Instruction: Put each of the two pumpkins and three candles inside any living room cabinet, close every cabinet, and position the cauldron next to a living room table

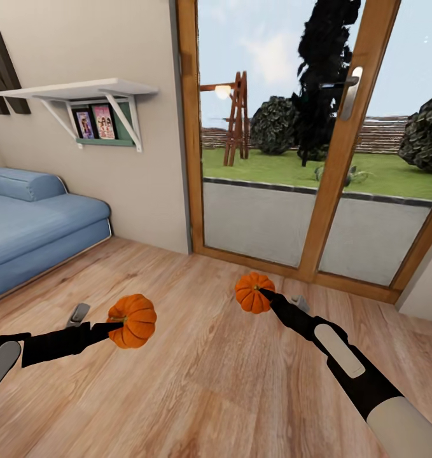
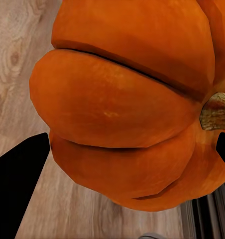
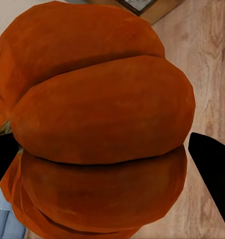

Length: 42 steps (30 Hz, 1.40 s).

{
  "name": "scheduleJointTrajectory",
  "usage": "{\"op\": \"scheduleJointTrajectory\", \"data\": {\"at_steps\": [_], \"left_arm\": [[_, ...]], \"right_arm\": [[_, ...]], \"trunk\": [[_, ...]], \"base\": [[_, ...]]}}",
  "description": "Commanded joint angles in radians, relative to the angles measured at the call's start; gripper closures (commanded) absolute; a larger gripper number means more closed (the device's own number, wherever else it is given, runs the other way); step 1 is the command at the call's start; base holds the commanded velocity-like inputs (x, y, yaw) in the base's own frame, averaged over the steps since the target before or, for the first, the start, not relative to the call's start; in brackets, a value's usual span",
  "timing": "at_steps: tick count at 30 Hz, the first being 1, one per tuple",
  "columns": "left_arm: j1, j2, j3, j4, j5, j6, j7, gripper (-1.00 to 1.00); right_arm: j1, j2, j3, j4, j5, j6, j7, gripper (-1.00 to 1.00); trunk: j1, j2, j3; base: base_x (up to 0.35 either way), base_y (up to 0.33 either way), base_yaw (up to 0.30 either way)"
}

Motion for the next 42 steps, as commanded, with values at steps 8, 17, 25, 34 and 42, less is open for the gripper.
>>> {"op": "scheduleJointTrajectory", "data": {"at_steps": [8, 17, 25, 34, 42], "left_arm": [[-0.001, 0.0, -0.002, -0.002, -0.001, 0.004, -0.004, 1.0], [-0.001, 0.0, -0.001, -0.002, -0.001, 0.005, -0.004, 1.0], [-0.001, 0.001, -0.001, -0.005, -0.001, 0.005, -0.004, 1.0], [-0.001, 0.002, -0.001, -0.006, -0.001, 0.005, -0.004, 1.0], [-0.001, 0.0, -0.004, -0.006, -0.001, 0.005, -0.004, 1.0]], "right_arm": [[-0.001, -0.002, 0.001, -0.001, -0.006, 0.002, -0.003, 1.0], [-0.001, -0.001, 0.001, -0.001, -0.006, 0.002, -0.002, 1.0], [-0.001, -0.001, 0.001, -0.002, -0.009, 0.002, -0.001, 1.0], [-0.001, -0.002, 0.001, -0.002, -0.009, 0.002, -0.001, 1.0], [-0.001, 0.0, 0.002, -0.002, -0.007, -0.003, -0.004, 1.0]], "trunk": [[-0.004, 0.002, 0.017], [-0.024, 0.036, 0.033], [-0.055, 0.092, 0.045], [-0.089, 0.155, 0.059], [-0.12, 0.211, 0.073]], "base": [[0.0, 0.0, 0.0], [0.0, 0.0, 0.0], [0.0, 0.0, 0.0], [0.0, 0.0, 0.0], [0.0, 0.0, 0.0]]}}
